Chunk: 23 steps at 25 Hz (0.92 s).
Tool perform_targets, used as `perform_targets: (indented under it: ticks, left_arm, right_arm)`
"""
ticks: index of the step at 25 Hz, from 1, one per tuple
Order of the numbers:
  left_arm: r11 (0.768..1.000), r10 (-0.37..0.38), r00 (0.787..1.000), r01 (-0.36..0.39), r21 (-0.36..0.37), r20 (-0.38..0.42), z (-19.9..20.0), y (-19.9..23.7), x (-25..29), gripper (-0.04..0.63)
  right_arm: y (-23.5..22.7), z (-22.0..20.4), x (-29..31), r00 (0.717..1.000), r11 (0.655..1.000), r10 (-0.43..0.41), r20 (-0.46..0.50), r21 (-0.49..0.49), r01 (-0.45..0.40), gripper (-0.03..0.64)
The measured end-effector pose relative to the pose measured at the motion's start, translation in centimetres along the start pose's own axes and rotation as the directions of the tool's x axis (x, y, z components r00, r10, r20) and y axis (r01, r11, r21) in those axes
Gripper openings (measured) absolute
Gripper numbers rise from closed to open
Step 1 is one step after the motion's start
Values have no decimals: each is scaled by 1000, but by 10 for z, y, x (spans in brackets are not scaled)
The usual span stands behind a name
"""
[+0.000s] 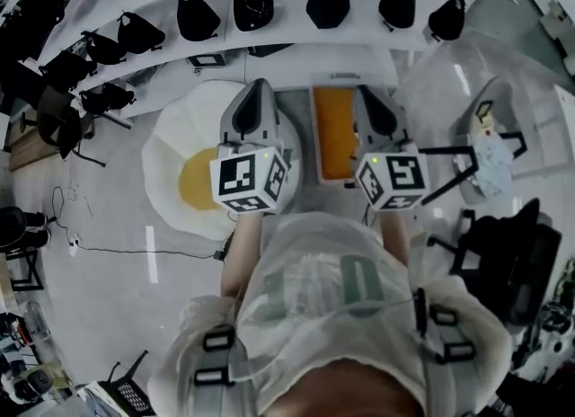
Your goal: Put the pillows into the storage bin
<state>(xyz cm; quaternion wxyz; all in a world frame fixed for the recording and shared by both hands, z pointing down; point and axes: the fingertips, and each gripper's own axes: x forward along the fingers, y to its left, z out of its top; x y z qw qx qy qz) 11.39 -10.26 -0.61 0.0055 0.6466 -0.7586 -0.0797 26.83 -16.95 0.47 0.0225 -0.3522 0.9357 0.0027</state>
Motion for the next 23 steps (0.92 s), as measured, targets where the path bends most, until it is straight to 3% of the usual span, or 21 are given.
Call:
perform_targets:
  ticks: [8,14,23]
  left_arm:
    - [998,2,999,1,64,-39,-9,-4,-10,11]
    - [998,-3,997,8,69,-71,-25,-11,-20,11]
    - [994,-36,998,40,103,-46,-15,-35,-37,11]
  right_arm:
    - [7,-14,-3,999,999,41,-27,19,-41,9]
    - [11,-34,-16,996,997,67,-58,41,-65,8]
    - [16,-28,-39,997,997,68,-29,34,-68,8]
